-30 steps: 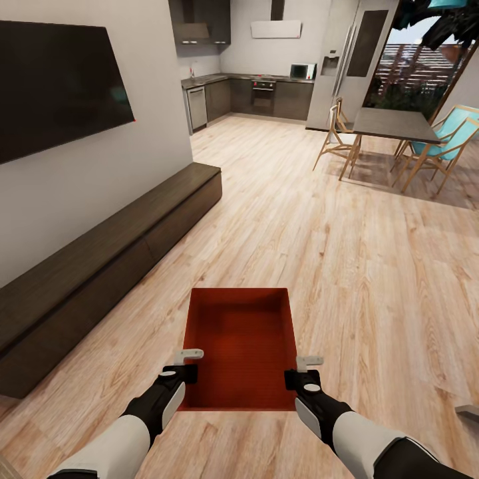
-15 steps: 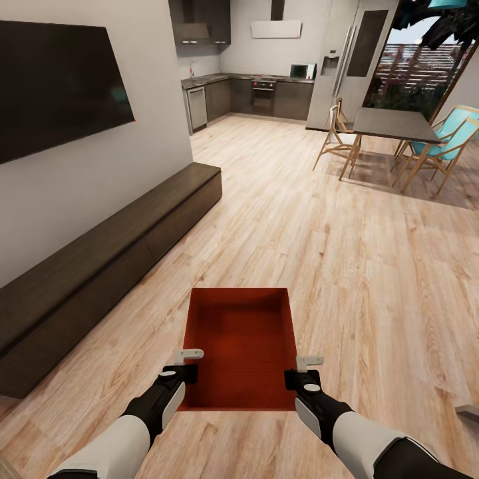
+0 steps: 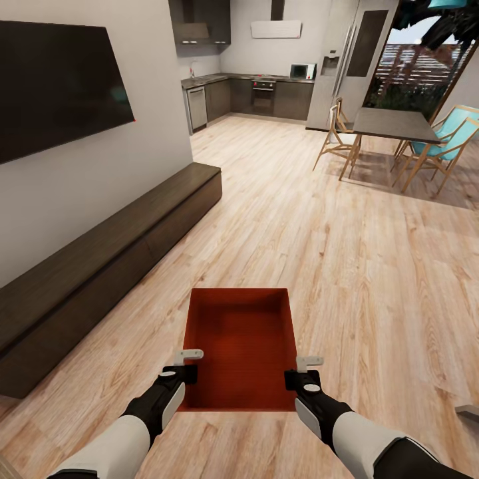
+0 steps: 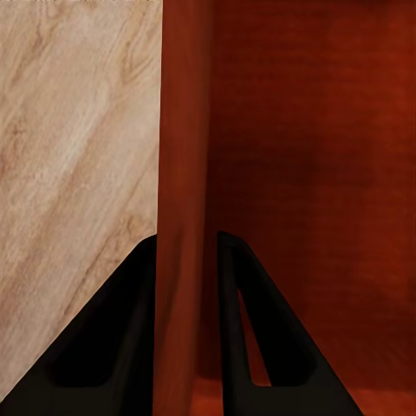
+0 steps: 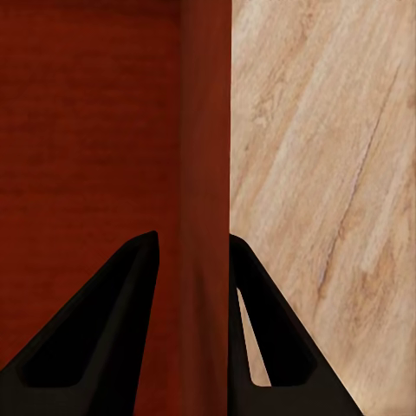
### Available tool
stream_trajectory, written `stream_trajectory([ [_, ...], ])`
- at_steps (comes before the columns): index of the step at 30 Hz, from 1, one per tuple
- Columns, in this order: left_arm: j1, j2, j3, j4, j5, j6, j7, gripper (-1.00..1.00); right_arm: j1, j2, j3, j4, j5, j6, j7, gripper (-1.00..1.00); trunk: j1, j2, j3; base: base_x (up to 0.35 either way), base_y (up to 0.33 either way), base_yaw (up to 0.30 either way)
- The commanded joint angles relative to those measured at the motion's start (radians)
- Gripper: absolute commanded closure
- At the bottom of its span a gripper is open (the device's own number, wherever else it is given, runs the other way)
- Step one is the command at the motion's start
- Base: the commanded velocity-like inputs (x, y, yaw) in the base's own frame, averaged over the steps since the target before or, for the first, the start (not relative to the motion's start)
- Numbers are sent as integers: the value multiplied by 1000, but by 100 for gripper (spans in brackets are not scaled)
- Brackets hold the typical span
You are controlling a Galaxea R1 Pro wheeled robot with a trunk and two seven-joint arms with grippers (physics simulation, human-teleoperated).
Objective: Move the two storage containers from the living room to the garage. In the garage, place one container on the floor and stack the other container on top of it (either order is fine).
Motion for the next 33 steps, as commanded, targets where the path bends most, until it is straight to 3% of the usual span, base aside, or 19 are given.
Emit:
stream_trajectory([
  [1, -1, 13, 6, -68, 2, 6, 4, 100, 0, -1, 31, 34, -16, -1, 0, 100, 0, -1, -1, 0, 0, 0],
  [10, -1, 13, 6, -68, 2, 6, 4, 100, 0, 0, 29, 35, -17, -1, -1, 100, 0, -1, -1, 0, 0, -42],
  [33, -1, 13, 6, -69, 1, 8, 9, 100, 0, 2, 29, 36, -17, -1, -1, 100, 0, -1, -1, 0, 0, -246],
])
